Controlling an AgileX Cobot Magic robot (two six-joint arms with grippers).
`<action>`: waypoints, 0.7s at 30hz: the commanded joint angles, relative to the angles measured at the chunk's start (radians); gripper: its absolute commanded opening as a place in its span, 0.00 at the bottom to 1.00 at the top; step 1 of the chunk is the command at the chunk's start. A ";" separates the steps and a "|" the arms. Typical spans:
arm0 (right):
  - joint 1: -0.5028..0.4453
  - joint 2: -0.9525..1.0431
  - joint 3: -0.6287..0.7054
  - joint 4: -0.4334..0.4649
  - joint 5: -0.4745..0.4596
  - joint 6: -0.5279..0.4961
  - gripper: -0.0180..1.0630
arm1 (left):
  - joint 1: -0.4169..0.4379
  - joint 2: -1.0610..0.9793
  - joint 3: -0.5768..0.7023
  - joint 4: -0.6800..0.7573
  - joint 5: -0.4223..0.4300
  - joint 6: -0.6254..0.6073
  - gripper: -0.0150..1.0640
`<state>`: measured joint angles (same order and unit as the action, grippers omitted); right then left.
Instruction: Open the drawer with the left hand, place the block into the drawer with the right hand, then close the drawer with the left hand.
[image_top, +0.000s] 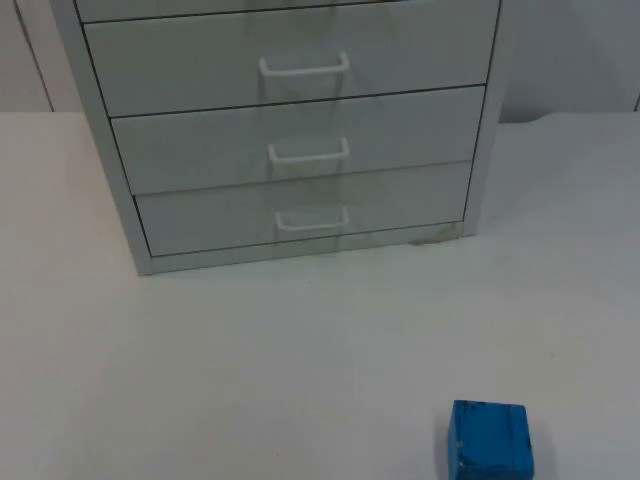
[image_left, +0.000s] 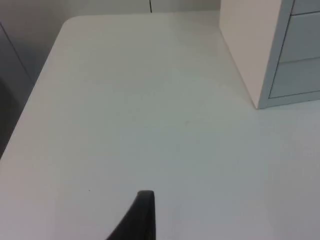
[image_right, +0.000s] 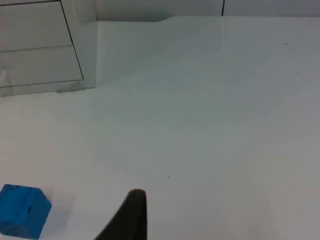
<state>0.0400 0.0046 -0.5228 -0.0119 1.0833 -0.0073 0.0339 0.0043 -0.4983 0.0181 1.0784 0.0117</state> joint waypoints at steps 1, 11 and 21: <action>0.005 -0.005 0.007 -0.004 -0.009 -0.003 0.99 | 0.001 -0.004 0.003 -0.018 -0.005 -0.001 0.99; 0.005 0.129 -0.065 0.012 -0.068 -0.003 0.99 | 0.001 0.140 -0.044 -0.081 -0.076 -0.001 0.99; 0.005 0.487 -0.086 0.018 -0.234 -0.003 0.99 | 0.001 0.537 -0.044 -0.117 -0.193 -0.001 0.99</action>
<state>0.0400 0.4450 -0.6045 0.0000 0.8871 -0.0073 0.0339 0.5048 -0.5376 -0.0786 0.9145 0.0117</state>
